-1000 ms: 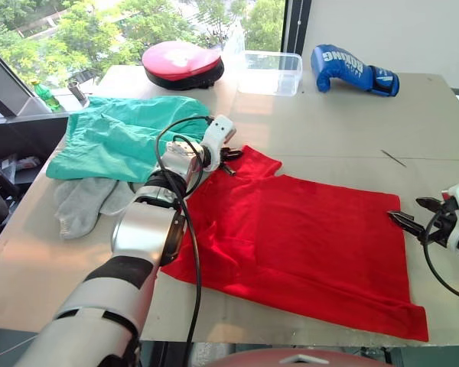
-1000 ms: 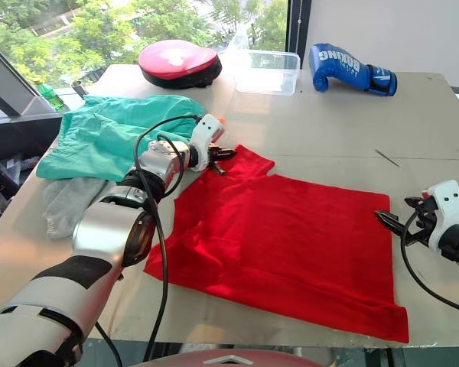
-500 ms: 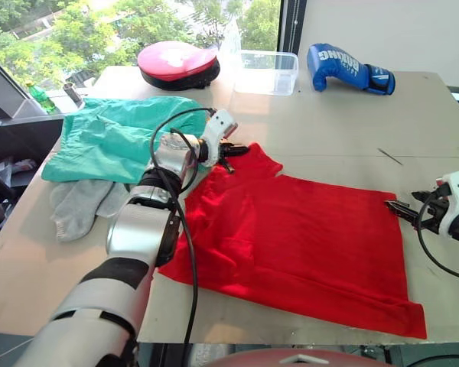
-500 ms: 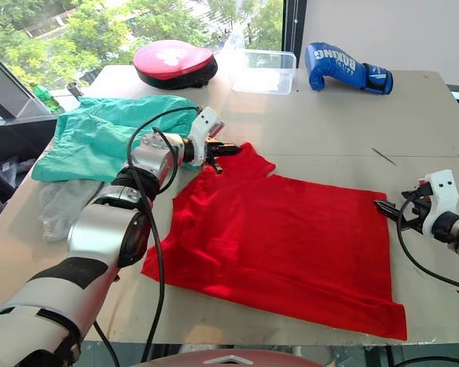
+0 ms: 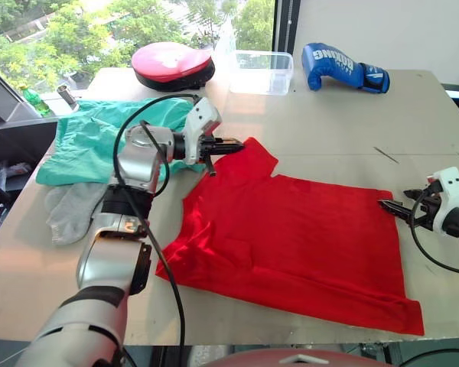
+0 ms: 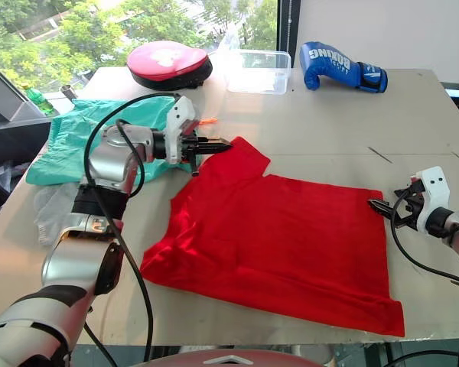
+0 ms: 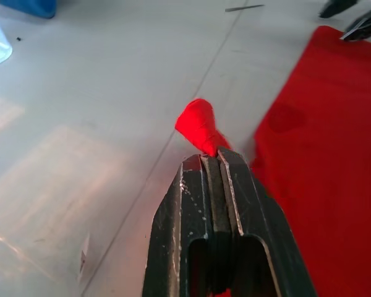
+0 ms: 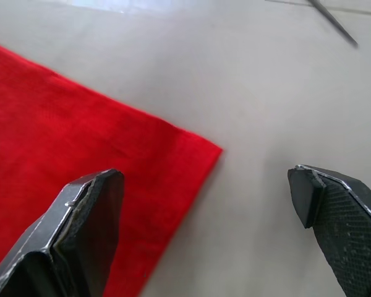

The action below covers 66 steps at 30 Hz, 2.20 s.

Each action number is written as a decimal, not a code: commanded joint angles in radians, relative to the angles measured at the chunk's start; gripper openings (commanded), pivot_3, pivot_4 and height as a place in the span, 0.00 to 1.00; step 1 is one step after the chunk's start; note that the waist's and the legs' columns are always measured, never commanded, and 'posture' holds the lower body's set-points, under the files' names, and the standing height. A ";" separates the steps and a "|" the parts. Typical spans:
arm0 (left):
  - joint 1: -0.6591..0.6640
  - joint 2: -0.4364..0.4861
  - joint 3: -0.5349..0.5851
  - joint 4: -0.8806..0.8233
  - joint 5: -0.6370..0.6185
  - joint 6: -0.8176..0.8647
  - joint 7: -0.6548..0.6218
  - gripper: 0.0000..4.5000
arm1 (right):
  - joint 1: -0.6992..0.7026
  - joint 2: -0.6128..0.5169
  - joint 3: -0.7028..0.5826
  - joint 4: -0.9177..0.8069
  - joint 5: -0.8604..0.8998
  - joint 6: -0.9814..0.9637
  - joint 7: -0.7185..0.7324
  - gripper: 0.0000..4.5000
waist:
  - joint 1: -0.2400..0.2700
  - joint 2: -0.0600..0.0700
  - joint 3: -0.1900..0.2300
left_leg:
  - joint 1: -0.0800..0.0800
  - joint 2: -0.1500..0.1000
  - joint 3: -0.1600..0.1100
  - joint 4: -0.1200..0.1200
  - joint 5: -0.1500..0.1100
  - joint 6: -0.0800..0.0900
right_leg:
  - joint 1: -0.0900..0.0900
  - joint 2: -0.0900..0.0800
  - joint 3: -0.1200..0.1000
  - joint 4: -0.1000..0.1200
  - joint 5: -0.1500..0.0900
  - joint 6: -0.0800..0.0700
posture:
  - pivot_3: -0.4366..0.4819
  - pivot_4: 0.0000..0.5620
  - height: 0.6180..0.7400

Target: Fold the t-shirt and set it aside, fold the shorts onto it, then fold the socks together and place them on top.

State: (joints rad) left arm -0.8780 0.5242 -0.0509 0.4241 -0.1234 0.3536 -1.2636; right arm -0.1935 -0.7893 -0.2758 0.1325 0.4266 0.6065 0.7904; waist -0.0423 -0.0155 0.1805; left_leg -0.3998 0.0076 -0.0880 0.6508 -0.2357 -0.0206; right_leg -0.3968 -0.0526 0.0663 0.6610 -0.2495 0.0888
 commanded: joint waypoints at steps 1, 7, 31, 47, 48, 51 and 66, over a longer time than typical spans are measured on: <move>0.035 0.050 0.006 -0.155 -0.069 0.049 -0.054 0.01 | -0.021 -0.025 -0.009 -0.001 -0.002 -0.004 0.019 1.00 | 0.000 0.000 0.000 | 0.000 0.000 0.000 0.000 0.000 0.000 | 0.000 0.000 0.000 0.000 0.000 0.000 | 0.48 0.27 0.93; 0.115 0.129 0.007 -0.312 -0.141 0.120 -0.106 0.01 | -0.057 -0.035 0.013 0.049 -0.036 -0.031 0.044 1.00 | 0.001 0.000 0.000 | 0.000 0.000 0.000 0.000 0.000 0.000 | 0.000 0.000 0.000 0.000 0.000 0.000 | 0.48 0.27 0.93; 0.358 0.372 0.062 -0.653 -0.351 0.237 -0.139 0.01 | -0.210 -0.176 0.220 0.230 -0.226 -0.233 0.299 1.00 | -0.001 0.002 0.001 | 0.000 0.001 0.001 0.000 0.000 0.000 | 0.000 0.000 0.000 0.000 0.000 0.000 | 0.48 0.27 0.93; 0.406 0.430 0.066 -0.671 -0.371 0.216 -0.136 0.01 | -0.397 -0.176 0.351 0.390 -0.336 -0.346 0.452 1.00 | -0.001 0.003 0.002 | 0.000 0.001 0.001 0.000 0.000 0.000 | 0.000 0.000 0.000 0.000 0.000 -0.001 | 0.48 0.27 0.93; 0.410 0.433 0.067 -0.670 -0.371 0.215 -0.137 0.01 | -0.407 -0.175 0.356 0.405 -0.342 -0.355 0.460 1.00 | -0.001 0.003 0.002 | 0.000 0.001 0.001 0.000 0.000 0.000 | 0.000 0.000 0.000 -0.001 0.000 -0.001 | 0.48 0.27 0.93; 0.415 0.437 0.067 -0.663 -0.366 0.211 -0.134 0.00 | -0.433 -0.171 0.366 0.438 -0.354 -0.374 0.483 0.94 | -0.001 0.003 0.002 | 0.000 0.001 0.001 -0.001 0.000 0.000 | 0.000 0.000 0.000 -0.001 0.000 -0.001 | 0.48 0.27 0.93; 0.397 0.400 0.054 -0.573 -0.319 0.139 -0.075 0.00 | -0.423 -0.216 0.338 0.405 -0.330 -0.358 0.569 0.01 | 0.000 0.006 0.004 | 0.000 0.001 0.001 0.000 0.000 0.000 | -0.001 0.000 0.000 0.000 0.000 -0.001 | 0.48 0.27 0.93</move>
State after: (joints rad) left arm -0.4571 0.9342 -0.0109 -0.1610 -0.4538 0.5188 -1.3690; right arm -0.6166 -0.9718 0.1063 0.5787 0.0806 0.2493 1.3492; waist -0.0421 -0.0093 0.1847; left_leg -0.3994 0.0085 -0.0871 0.6504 -0.2357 -0.0206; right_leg -0.3973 -0.0525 0.0666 0.6605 -0.2497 0.0882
